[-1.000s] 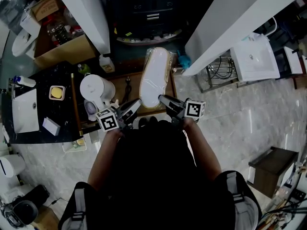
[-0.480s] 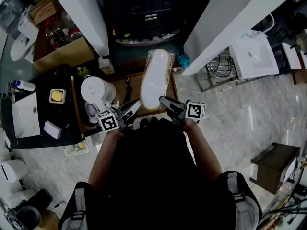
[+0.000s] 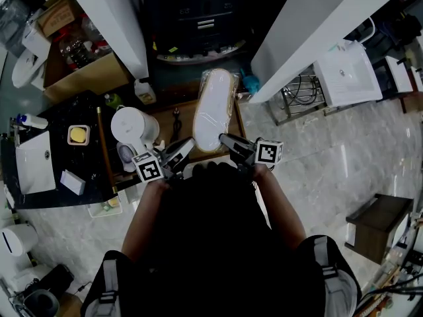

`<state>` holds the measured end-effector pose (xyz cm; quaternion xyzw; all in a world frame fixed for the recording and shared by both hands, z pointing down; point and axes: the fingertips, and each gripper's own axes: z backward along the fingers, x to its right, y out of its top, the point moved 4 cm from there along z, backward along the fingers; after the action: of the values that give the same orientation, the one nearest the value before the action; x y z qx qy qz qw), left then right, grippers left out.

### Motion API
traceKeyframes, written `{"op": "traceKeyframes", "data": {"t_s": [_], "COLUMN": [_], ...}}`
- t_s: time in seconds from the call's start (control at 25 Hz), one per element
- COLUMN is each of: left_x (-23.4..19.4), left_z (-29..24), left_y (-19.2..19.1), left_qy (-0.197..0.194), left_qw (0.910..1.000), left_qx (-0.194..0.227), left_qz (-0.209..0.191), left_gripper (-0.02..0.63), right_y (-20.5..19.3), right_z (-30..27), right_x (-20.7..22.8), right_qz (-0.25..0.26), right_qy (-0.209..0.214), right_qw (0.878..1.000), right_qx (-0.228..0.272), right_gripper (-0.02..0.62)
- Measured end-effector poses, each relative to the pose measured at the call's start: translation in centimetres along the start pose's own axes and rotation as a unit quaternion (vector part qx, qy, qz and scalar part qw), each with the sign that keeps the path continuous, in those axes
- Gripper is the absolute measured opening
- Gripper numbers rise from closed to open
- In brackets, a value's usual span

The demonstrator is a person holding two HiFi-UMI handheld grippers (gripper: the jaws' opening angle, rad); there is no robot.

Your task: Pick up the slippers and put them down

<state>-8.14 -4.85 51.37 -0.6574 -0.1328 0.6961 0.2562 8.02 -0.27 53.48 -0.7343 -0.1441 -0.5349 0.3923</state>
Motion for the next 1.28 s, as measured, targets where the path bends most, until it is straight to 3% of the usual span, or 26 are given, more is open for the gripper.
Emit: {"op": "traceKeyframes", "data": {"t_s": [0.56,1.28], "left_x": [0.5,1.4], "left_z": [0.7,3.7], "left_y": [0.0,0.0], "left_qy": [0.001,0.038], "left_qw": [0.9999,0.9989], "left_qx": [-0.016,0.028], "left_qz": [0.0,-0.006], "left_gripper": [0.011,0.011], "right_y": [-1.4,-4.8], "right_z": [-0.2,-1.6], "right_x": [0.9,7.7], "right_qz": [-0.014,-0.033], "right_qy": [-0.02,-0.07], "right_qw": [1.0,0.993], "right_qx": [-0.013,-0.093], "right_gripper": [0.078,0.078]}}
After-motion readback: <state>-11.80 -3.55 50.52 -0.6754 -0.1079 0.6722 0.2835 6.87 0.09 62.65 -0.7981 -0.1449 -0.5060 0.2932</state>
